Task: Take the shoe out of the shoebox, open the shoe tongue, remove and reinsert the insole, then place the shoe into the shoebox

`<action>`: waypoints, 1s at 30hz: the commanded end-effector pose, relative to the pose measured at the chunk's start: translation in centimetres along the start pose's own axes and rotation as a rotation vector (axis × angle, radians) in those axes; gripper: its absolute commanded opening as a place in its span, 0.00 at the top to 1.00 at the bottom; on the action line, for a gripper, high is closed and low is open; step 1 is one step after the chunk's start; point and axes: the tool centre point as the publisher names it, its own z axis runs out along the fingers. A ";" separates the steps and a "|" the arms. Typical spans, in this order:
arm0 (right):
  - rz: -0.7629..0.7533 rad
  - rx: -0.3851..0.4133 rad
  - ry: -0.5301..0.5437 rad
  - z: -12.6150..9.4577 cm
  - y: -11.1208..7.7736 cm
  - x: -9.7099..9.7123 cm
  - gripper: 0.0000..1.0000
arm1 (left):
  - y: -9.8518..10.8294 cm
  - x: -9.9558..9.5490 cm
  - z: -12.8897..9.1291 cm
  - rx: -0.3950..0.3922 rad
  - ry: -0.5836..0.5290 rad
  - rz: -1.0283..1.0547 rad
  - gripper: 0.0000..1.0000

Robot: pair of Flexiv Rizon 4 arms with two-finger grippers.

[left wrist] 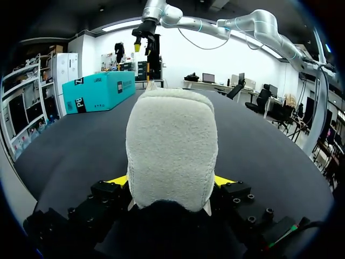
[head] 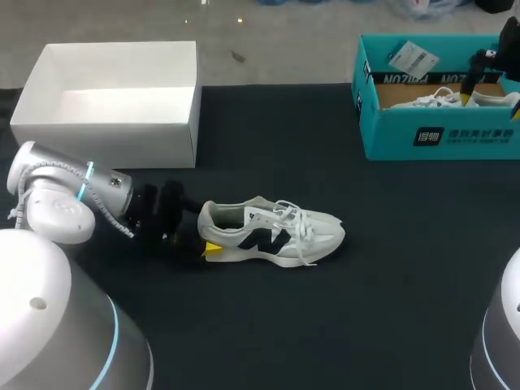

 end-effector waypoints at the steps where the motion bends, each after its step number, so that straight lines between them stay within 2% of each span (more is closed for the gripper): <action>1: -0.010 -0.034 -0.012 0.5 -3.1 1.5 0.00 | 0.1 0.0 0.1 -0.002 0.003 0.000 1.00; 18: -0.093 -0.003 -0.054 3.8 -12.6 8.1 0.00 | 0.1 0.0 0.1 -0.002 0.003 0.000 1.00; 22: -0.152 0.054 -0.042 4.7 -14.9 10.1 0.00 | 0.1 0.0 0.1 -0.002 0.003 0.000 1.00; 24: -0.195 0.093 -0.017 5.2 -15.5 10.4 0.00 | 0.1 0.0 0.1 -0.002 0.003 0.000 1.00; 30: -0.195 0.093 -0.017 5.2 -15.5 10.4 0.00 | 0.1 0.0 0.1 -0.002 0.003 0.000 1.00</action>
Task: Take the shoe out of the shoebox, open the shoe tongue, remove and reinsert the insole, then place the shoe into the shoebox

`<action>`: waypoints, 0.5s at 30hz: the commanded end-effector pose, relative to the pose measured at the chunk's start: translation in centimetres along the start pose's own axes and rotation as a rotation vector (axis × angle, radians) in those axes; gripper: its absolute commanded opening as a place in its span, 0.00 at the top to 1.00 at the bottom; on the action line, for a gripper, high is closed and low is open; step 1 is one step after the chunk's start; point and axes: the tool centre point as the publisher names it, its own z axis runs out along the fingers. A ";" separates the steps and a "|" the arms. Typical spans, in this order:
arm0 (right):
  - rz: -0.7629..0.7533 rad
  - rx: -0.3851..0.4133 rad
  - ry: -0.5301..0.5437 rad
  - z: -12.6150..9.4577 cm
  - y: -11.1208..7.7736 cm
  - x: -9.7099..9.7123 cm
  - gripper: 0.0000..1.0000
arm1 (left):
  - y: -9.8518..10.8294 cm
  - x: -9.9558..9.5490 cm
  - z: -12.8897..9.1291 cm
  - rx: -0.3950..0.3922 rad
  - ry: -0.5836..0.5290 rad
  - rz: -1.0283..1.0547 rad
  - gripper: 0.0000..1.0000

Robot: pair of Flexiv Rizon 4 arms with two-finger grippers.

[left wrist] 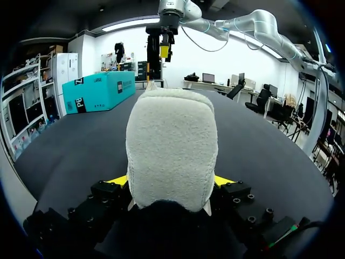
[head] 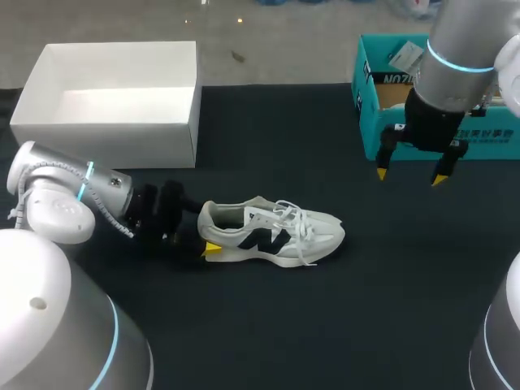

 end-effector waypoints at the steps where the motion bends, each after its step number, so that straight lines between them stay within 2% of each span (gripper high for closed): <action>1: -0.001 0.007 0.001 0.2 0.3 0.1 0.00 | 0.1 0.0 0.1 -0.002 0.003 0.000 1.00; 11: -0.001 0.007 0.001 0.2 0.3 0.1 0.00 | 0.1 0.0 0.1 -0.002 0.003 0.000 1.00; 15: -0.034 0.062 -0.022 1.0 -0.9 4.3 0.00 | 0.1 0.0 0.1 -0.002 0.003 0.000 1.00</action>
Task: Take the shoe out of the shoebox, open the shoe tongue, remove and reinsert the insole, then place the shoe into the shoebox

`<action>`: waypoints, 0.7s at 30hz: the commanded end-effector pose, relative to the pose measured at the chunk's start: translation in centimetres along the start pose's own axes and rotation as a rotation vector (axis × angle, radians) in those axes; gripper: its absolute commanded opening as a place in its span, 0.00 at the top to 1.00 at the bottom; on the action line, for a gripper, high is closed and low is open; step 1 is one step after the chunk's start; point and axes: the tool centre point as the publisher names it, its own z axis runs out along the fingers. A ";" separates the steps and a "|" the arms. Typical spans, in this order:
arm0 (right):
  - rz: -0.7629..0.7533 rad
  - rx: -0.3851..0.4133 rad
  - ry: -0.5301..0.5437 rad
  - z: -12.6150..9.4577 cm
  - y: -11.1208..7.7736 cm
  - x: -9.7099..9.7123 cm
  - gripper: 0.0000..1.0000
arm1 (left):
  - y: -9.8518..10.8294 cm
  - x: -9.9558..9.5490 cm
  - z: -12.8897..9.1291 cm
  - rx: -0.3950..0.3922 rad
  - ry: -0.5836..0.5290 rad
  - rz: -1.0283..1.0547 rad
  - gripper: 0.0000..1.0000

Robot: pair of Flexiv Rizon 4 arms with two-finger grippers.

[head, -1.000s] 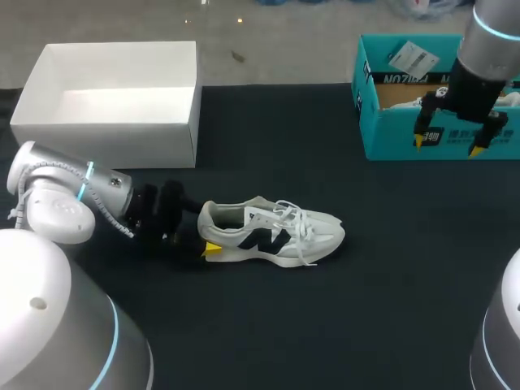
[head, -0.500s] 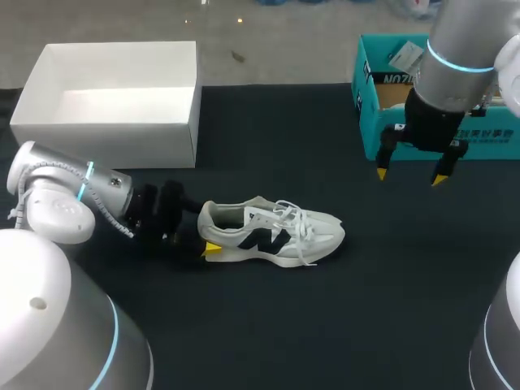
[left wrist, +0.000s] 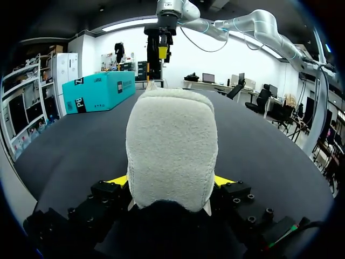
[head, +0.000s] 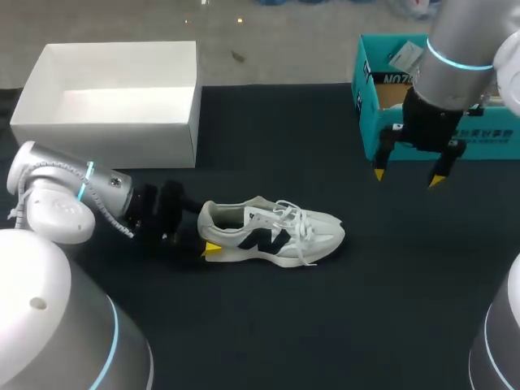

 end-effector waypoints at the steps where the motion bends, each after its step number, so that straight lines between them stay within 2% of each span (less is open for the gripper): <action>1: 0.015 0.035 -0.017 0.9 -0.3 4.4 0.00 | 0.1 0.0 0.1 -0.002 0.003 0.000 1.00; 3: 0.043 0.053 0.041 0.6 -1.1 6.4 0.00 | 0.1 0.0 0.1 -0.002 0.003 0.000 1.00; 9: -0.016 0.035 0.041 -0.1 -3.4 12.9 0.00 | 0.1 0.0 0.1 -0.002 0.003 0.000 1.00; 12: -0.024 0.043 0.047 -0.5 -4.2 14.7 0.00 | 0.1 0.0 0.1 -0.002 0.003 0.000 1.00; 16: -0.012 0.115 0.023 -0.4 -5.5 17.1 0.00 | 0.1 0.0 0.1 -0.002 0.003 0.000 1.00; 21: 0.009 0.094 0.058 -0.4 -7.4 20.0 0.00 | 0.1 0.0 0.1 -0.002 0.003 0.000 1.00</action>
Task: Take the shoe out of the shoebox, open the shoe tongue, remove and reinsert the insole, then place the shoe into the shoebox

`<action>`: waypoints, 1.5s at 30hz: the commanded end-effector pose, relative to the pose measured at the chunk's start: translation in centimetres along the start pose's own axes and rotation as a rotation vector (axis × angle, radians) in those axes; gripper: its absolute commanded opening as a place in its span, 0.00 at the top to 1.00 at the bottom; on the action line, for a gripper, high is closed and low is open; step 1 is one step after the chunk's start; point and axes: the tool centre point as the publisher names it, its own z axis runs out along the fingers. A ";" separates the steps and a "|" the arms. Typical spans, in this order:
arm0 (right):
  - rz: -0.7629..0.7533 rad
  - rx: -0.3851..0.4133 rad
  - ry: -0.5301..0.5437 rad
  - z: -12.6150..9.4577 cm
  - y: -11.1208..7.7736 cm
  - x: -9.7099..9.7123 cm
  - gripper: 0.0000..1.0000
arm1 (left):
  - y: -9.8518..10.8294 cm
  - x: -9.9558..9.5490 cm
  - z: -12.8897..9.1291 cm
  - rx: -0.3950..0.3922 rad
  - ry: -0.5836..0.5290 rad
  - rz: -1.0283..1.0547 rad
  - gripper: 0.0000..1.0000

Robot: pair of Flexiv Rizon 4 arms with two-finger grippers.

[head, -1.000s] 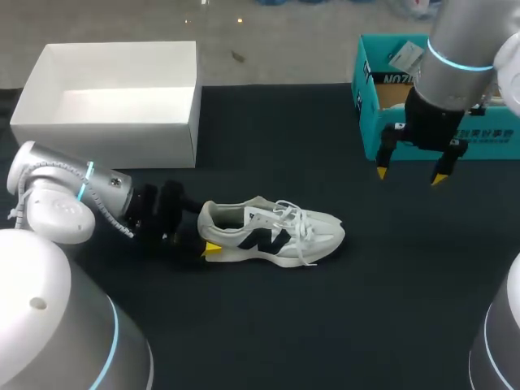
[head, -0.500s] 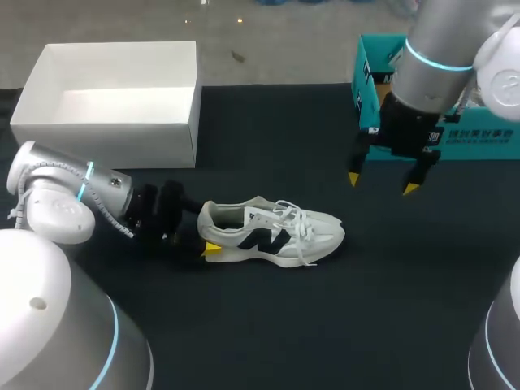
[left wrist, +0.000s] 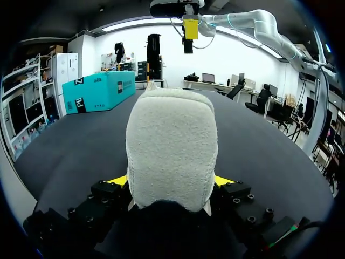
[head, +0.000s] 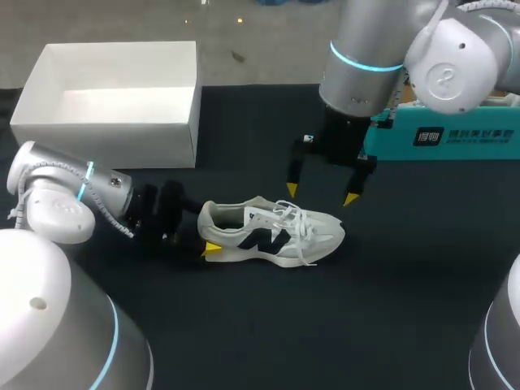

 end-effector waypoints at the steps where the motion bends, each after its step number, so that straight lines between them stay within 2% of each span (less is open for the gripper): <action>1: -0.009 -0.022 -0.002 1.0 -1.2 4.8 0.00 | 0.1 0.0 0.1 -0.002 0.003 0.000 1.00; 2: -0.023 -0.031 0.018 1.1 -1.6 5.3 0.00 | 0.1 0.0 0.1 -0.002 0.003 0.000 1.00; 16: -0.023 -0.031 0.018 1.1 -1.6 5.3 0.00 | 0.1 0.0 0.1 -0.002 0.003 0.000 1.00; 18: -0.044 -0.082 -0.076 2.0 -1.5 6.6 0.00 | 0.1 0.0 0.1 -0.002 0.003 0.000 1.00; 23: -0.088 -0.152 -0.180 3.1 -0.6 8.7 0.00 | 0.1 0.0 0.1 -0.002 0.003 0.000 1.00; 28: -0.123 -0.152 -0.240 4.2 0.2 10.4 0.00 | 0.1 0.0 0.1 -0.002 0.003 0.000 1.00; 34: -0.088 -0.140 -0.271 5.7 0.9 11.4 0.00 | 0.1 0.0 0.1 -0.002 0.003 0.000 1.00; 40: -0.054 -0.215 -0.352 7.5 1.5 12.4 0.00 | 0.1 0.0 0.1 -0.002 0.003 0.000 1.00; 45: -0.048 -0.242 -0.369 8.3 2.1 12.0 0.00 | 0.1 0.0 0.1 -0.002 0.003 0.000 1.00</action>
